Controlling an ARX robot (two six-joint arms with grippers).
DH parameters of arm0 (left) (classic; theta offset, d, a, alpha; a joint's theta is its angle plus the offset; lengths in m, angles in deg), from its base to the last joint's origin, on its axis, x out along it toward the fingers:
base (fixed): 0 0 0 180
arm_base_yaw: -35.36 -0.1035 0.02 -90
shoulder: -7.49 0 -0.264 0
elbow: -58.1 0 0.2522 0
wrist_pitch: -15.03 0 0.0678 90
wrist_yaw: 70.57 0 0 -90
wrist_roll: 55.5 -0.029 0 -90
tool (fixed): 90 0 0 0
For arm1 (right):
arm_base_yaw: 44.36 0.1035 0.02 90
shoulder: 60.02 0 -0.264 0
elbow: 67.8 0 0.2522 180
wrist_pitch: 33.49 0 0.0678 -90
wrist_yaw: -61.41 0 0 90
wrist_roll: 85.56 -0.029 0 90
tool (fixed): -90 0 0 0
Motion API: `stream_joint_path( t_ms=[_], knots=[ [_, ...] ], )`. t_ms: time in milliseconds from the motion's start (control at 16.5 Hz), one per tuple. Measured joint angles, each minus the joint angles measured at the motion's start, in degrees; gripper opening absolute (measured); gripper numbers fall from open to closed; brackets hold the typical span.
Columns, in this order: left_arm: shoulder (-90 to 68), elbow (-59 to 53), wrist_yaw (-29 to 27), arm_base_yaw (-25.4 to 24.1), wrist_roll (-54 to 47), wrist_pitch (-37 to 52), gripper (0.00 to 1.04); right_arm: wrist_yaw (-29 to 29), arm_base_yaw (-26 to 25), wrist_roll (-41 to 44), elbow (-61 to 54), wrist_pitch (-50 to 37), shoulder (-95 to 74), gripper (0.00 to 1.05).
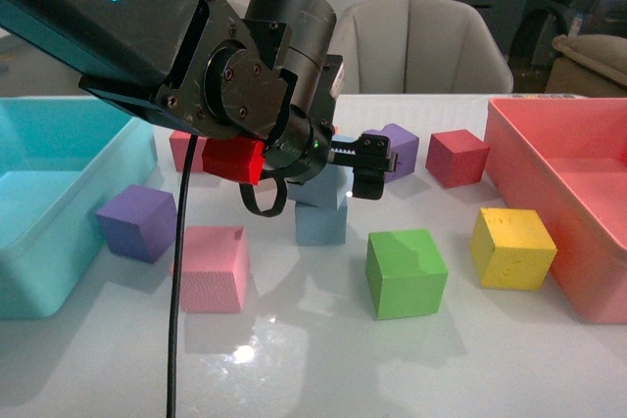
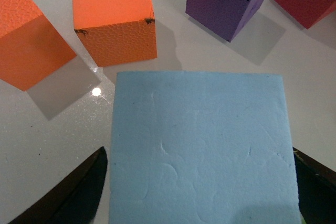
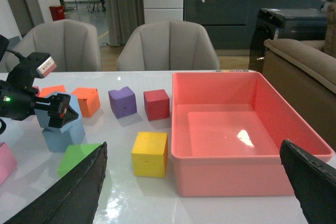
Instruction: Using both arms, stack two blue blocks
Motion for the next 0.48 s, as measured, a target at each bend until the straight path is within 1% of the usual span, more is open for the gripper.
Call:
stream_joint_path(
  t_ms=[61,121,242,303,364,485],
  knots=[
    [0.0,-0.2,-0.2,0.0,-0.1,0.7,0.99,0.0,0.0,0.0,0.0,0.0,0.0,0.98],
    [0.4,-0.3,-0.2,0.0,0.2,1.0,0.97,0.0,0.0,0.0,0.0,0.0,0.0,0.98],
    [4.6,-1.9,0.8,0.0,1.6,4.2,0.98,0.0,0.0,0.0,0.0,0.0,0.0,0.98],
    [8.2,-3.6,1.5,0.1,1.6,7.2,0.98,0.0,0.0,0.0,0.0,0.0,0.0,0.98],
    [11.2,-5.6,2.1,0.2,1.3,9.7,0.98,0.0,0.0,0.0,0.0,0.0,0.0,0.98],
    [20.9,-13.6,4.2,0.8,1.1,16.0,0.98,0.0,0.0,0.0,0.0,0.0,0.0,0.98]
  ],
)
